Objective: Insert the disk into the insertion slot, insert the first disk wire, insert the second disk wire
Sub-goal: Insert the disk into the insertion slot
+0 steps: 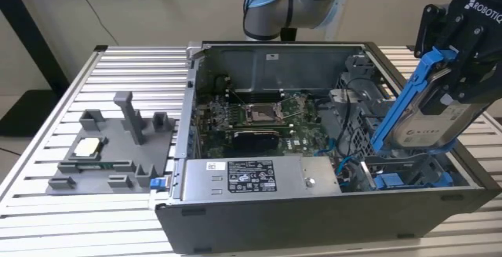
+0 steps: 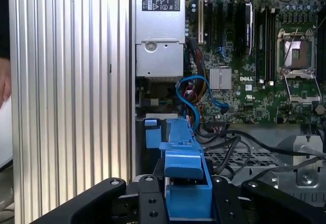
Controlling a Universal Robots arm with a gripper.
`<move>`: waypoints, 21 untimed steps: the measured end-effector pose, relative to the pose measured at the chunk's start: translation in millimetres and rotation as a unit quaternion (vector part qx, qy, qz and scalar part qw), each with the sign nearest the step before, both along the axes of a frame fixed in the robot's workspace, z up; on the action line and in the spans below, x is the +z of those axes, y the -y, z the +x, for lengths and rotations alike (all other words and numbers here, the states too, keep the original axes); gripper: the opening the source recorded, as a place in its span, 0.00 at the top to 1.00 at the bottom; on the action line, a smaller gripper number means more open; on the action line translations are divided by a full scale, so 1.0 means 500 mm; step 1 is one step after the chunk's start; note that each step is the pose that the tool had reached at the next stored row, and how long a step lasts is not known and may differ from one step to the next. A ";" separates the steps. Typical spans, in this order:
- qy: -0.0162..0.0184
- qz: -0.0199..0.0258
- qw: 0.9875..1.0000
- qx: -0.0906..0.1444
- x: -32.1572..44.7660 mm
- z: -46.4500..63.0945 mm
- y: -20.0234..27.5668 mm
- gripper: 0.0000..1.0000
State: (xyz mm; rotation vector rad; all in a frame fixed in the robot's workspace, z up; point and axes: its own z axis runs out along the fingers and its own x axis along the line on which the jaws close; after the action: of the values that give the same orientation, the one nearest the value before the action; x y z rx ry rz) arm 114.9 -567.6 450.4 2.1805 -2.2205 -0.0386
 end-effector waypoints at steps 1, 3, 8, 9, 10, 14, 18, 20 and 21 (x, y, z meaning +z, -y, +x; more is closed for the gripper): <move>0.000 0.000 1.000 0.000 0.000 0.000 0.0000 0.67; 0.000 0.000 1.000 0.000 0.000 0.000 0.0000 0.67; 0.000 0.000 1.000 0.000 0.000 0.000 0.0000 0.67; 0.000 0.000 1.000 0.000 -0.001 0.000 -0.0001 0.67; 0.000 0.000 1.000 0.000 -0.002 0.000 0.0000 0.67; 0.000 0.000 1.000 0.000 -0.009 0.003 0.0000 0.67; 0.000 0.000 1.000 0.000 -0.021 0.006 0.0000 0.67; 0.000 0.000 1.000 0.000 -0.027 0.009 0.0000 0.67; 0.000 0.000 1.000 0.000 -0.030 0.010 0.0000 0.67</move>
State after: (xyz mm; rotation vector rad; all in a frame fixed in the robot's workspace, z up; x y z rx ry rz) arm 120.0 -567.6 435.7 2.1807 -2.2203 -0.0387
